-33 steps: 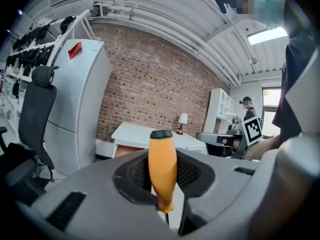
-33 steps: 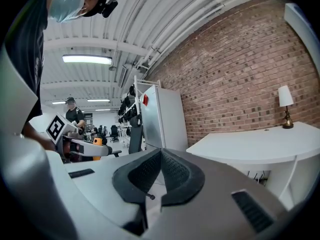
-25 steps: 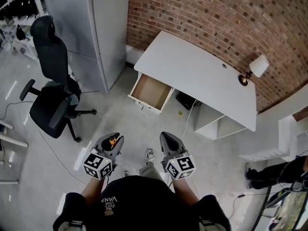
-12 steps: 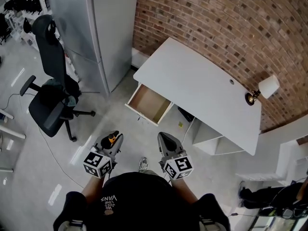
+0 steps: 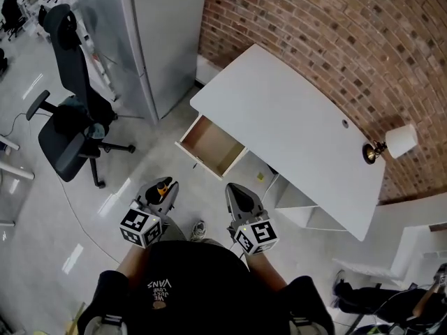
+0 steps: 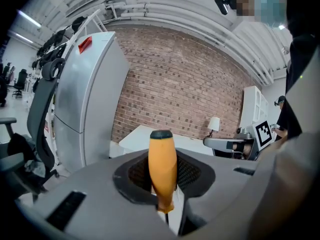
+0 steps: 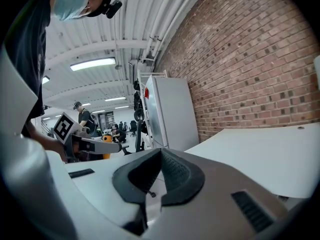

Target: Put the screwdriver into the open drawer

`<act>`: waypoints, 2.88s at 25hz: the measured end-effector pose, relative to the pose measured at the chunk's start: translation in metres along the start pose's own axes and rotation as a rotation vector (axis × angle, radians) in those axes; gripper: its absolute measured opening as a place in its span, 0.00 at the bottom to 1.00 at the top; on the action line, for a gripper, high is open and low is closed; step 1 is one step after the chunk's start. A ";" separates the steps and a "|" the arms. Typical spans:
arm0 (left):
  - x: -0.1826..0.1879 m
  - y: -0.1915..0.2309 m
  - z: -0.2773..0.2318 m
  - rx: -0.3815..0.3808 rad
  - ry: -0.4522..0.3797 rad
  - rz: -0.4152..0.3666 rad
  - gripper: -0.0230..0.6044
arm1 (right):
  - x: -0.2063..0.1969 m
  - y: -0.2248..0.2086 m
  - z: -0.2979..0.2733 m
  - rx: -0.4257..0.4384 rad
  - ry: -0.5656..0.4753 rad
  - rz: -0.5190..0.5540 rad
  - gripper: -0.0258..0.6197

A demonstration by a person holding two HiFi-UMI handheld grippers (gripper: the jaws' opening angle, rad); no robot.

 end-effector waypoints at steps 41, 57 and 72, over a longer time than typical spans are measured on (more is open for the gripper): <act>-0.095 0.169 -0.303 -0.215 0.200 0.116 0.16 | -0.078 -0.065 -0.132 -0.258 0.191 -0.170 0.03; -0.171 0.196 -0.389 -0.116 0.320 0.168 0.16 | -0.119 -0.075 -0.137 -0.304 0.221 -0.247 0.03; -0.238 0.217 -0.420 0.021 0.414 0.351 0.16 | -0.138 -0.064 -0.137 -0.335 0.246 -0.311 0.03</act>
Point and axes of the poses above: the fingertips, and each gripper's own axes: z backward along the fingers, y to its left, x out of its top, the point moved 6 cm from there along z, backward along the fingers, and after that the axes turned 2 degrees about -y, right-handed, at the moved point
